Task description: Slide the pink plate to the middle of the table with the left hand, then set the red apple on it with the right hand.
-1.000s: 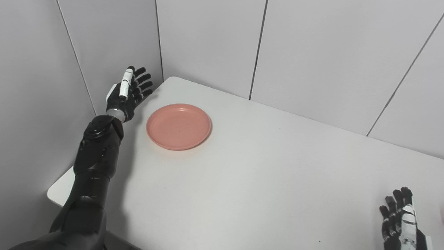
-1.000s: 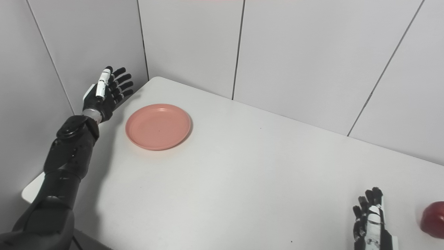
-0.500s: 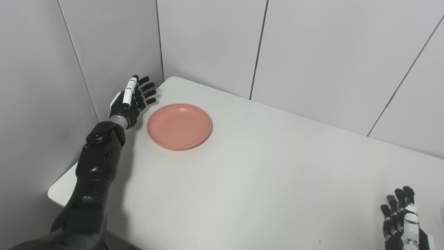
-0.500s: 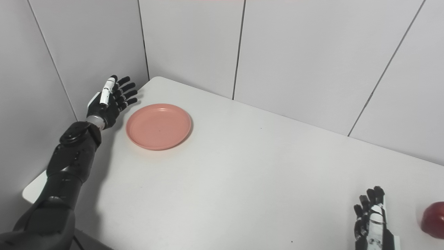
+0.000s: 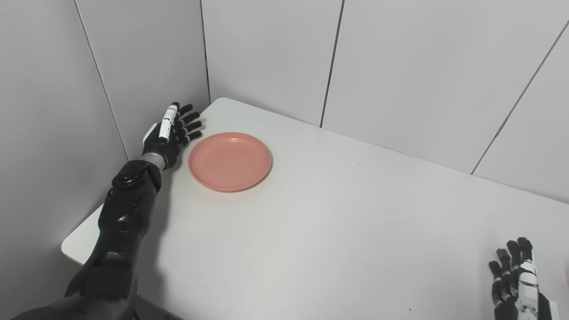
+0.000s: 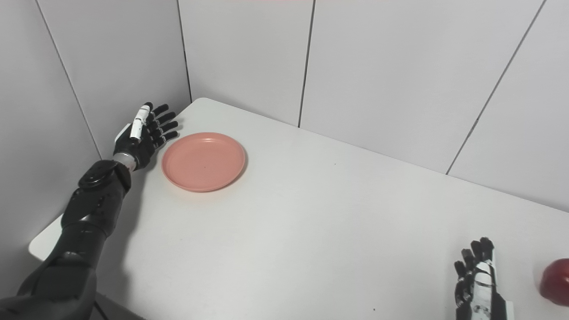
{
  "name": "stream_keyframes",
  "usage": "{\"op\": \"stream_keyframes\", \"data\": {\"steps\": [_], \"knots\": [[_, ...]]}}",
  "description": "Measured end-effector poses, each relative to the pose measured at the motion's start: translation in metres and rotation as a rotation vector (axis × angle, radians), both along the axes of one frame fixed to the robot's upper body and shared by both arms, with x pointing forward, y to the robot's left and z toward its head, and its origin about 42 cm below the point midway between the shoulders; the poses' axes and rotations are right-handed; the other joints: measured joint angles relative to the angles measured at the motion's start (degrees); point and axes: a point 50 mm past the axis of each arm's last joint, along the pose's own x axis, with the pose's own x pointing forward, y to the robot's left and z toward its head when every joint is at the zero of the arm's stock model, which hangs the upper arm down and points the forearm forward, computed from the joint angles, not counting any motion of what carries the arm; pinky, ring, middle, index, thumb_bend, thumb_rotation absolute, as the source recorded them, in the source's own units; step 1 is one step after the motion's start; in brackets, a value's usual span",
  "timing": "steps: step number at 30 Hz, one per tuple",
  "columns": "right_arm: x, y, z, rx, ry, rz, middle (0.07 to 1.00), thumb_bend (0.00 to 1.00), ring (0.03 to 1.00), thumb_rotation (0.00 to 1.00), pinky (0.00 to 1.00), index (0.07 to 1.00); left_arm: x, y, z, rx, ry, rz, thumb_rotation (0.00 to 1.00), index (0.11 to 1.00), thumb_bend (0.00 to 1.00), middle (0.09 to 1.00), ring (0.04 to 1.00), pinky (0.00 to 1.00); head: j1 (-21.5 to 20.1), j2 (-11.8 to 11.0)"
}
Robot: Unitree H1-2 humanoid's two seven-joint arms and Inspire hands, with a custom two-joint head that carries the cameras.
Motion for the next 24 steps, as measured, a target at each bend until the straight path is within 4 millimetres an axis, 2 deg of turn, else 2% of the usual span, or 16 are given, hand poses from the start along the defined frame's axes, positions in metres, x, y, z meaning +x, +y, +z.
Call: {"op": "stream_keyframes", "data": {"steps": [4,16,24], "knots": [[0.000,0.000,0.000,0.002,0.000,0.000,1.000,0.01,1.000,1.00,1.00,1.000,-0.001,0.001,-0.007,-0.002,0.009,-0.007,1.00,0.848,0.33,0.859,0.863,0.85,0.00,0.09],[0.000,-0.001,0.000,0.000,0.000,0.000,1.000,0.01,1.000,1.00,1.00,1.000,0.001,0.000,-0.010,0.000,0.003,-0.004,1.00,0.816,0.32,0.829,0.821,0.81,-0.18,0.35],[0.000,-0.001,0.000,0.005,0.000,0.000,1.000,0.01,1.000,1.00,1.00,1.000,0.004,-0.011,-0.011,0.005,-0.002,-0.033,1.00,0.820,0.32,0.832,0.819,0.80,-0.26,0.61]]}}
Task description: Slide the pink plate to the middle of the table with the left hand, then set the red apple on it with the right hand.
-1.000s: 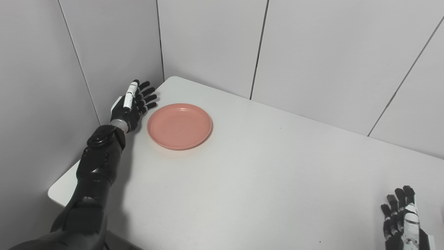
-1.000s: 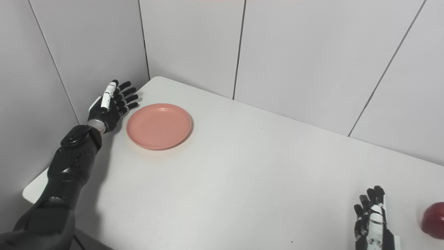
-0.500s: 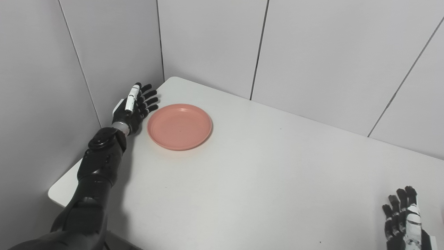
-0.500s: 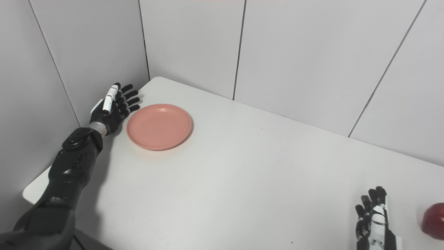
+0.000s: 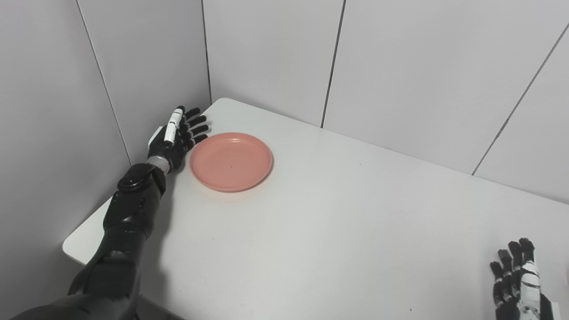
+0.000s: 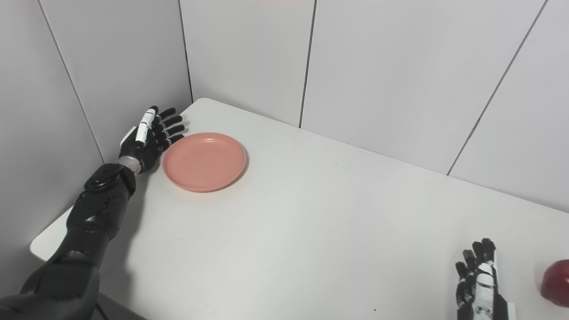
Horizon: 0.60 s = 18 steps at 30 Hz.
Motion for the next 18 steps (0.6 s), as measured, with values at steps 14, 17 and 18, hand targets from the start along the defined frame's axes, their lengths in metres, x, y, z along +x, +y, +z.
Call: {"op": "stream_keyframes", "data": {"steps": [14,17,18], "knots": [[0.000,0.000,0.000,0.005,0.006,-0.008,1.000,0.02,1.000,1.00,1.00,1.000,0.001,-0.009,-0.002,-0.024,-0.013,-0.027,1.00,0.830,0.32,0.843,0.830,0.81,-0.18,0.26],[0.000,0.000,0.000,0.005,0.006,-0.008,1.000,0.02,1.000,1.00,1.00,1.000,0.002,-0.013,-0.003,-0.028,-0.016,-0.035,1.00,0.826,0.32,0.840,0.830,0.81,-0.18,0.26],[0.000,0.000,0.000,0.005,0.006,-0.007,1.000,0.02,1.000,1.00,1.00,1.000,0.002,-0.014,-0.003,-0.029,-0.016,-0.040,1.00,0.828,0.32,0.841,0.832,0.81,-0.18,0.26]]}}
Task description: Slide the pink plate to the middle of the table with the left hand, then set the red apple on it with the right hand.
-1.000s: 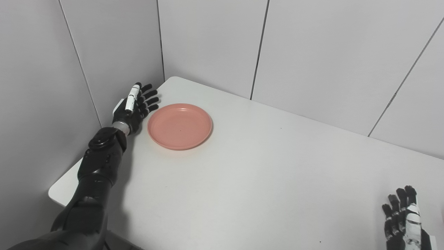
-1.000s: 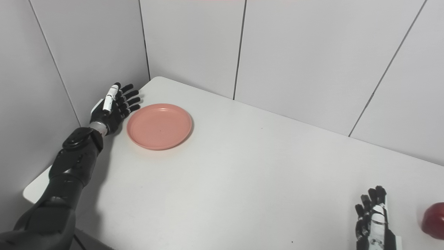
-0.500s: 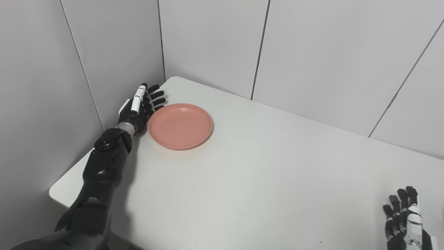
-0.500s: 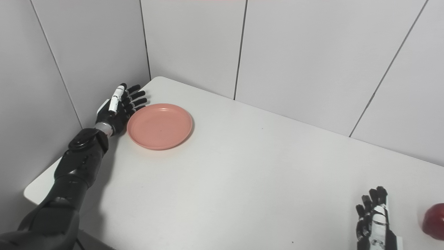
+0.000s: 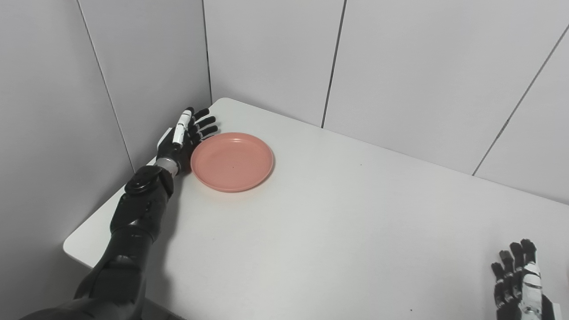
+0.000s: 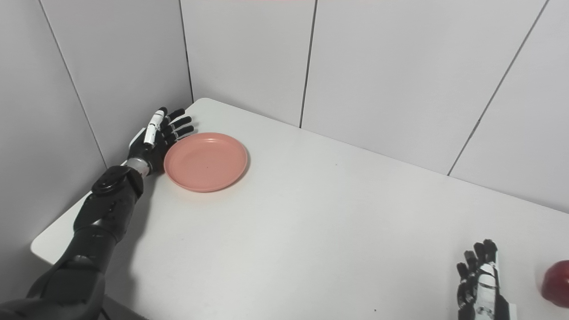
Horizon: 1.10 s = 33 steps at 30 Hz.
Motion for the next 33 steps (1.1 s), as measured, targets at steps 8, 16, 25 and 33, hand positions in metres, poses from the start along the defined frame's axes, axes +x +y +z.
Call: {"op": "stream_keyframes", "data": {"steps": [8,16,25,33], "knots": [[0.000,0.000,0.000,-0.001,0.001,0.001,1.000,0.03,1.000,1.00,1.00,1.000,-0.004,-0.014,-0.001,-0.004,-0.013,-0.029,1.00,0.836,0.31,0.854,0.842,0.82,-0.26,0.35],[0.000,-0.001,0.000,-0.003,0.001,0.003,1.000,0.03,1.000,1.00,1.00,1.000,-0.010,-0.036,-0.002,-0.015,-0.013,-0.062,1.00,0.840,0.29,0.860,0.845,0.82,-0.35,0.53],[0.000,0.000,0.000,-0.005,0.004,0.008,1.000,0.04,1.000,1.00,1.00,1.000,-0.006,-0.052,-0.002,-0.022,-0.006,-0.101,1.00,0.847,0.31,0.864,0.853,0.85,-0.79,0.79],[0.000,0.001,0.001,-0.004,0.008,0.010,1.000,0.04,1.000,1.00,1.00,1.000,-0.003,-0.062,-0.004,-0.033,-0.004,-0.113,1.00,0.841,0.31,0.857,0.847,0.85,-1.32,1.05]]}}
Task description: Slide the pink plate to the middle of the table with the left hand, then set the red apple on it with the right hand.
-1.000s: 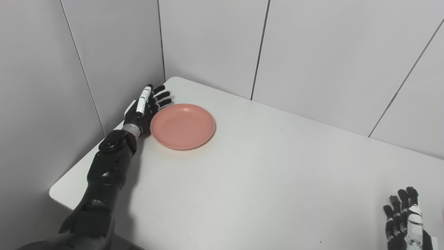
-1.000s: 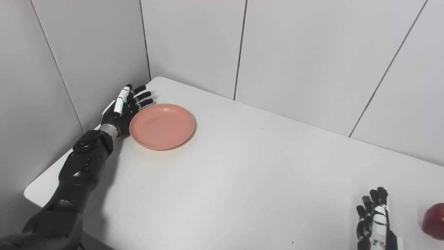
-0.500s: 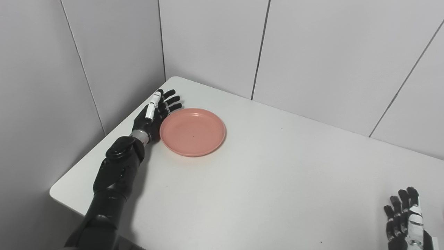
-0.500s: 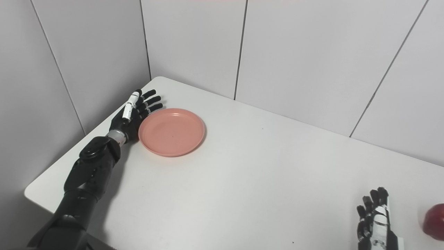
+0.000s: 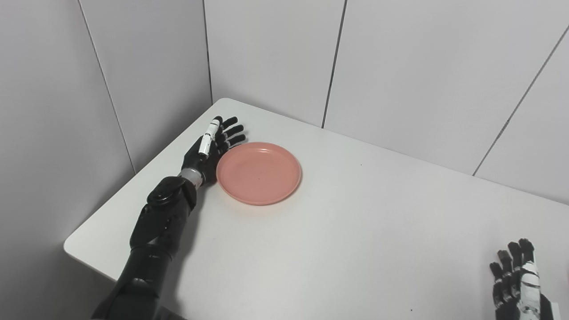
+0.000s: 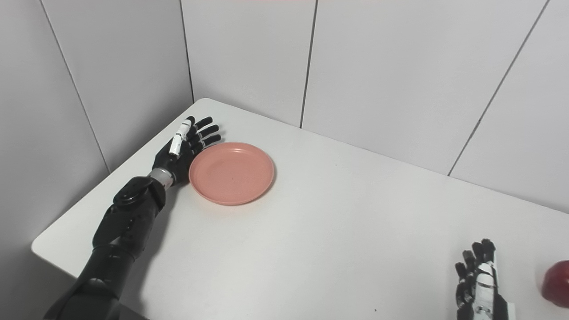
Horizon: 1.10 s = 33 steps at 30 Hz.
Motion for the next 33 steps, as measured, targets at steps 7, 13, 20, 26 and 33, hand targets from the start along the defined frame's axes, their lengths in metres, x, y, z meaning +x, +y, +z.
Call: {"op": "stream_keyframes", "data": {"steps": [7,13,20,26,33], "knots": [[0.000,0.001,0.000,0.004,0.001,-0.002,1.000,0.06,1.000,1.00,1.00,1.000,0.007,-0.011,0.001,-0.010,-0.003,-0.006,1.00,0.840,0.31,0.856,0.847,0.85,-0.35,0.18],[0.000,0.002,0.000,0.001,0.001,-0.005,1.000,0.07,1.000,1.00,1.00,1.000,0.010,-0.020,0.000,-0.023,-0.004,-0.017,1.00,0.842,0.30,0.858,0.849,0.85,-0.53,0.35],[0.000,0.002,-0.001,0.002,0.002,-0.007,1.000,0.08,1.000,1.00,1.00,1.000,0.011,-0.025,-0.001,-0.028,-0.008,-0.024,1.00,0.846,0.29,0.861,0.850,0.85,-0.97,0.70],[0.000,0.003,-0.001,0.005,0.004,-0.010,1.000,0.09,1.000,1.00,1.00,1.000,0.012,-0.039,-0.003,-0.035,-0.009,-0.039,1.00,0.841,0.31,0.853,0.840,0.84,-1.50,0.97],[0.000,0.003,-0.001,0.007,0.004,-0.009,1.000,0.10,1.000,1.00,1.00,1.000,0.016,-0.049,-0.004,-0.029,-0.005,-0.063,1.00,0.843,0.30,0.855,0.847,0.85,-1.76,1.32]]}}
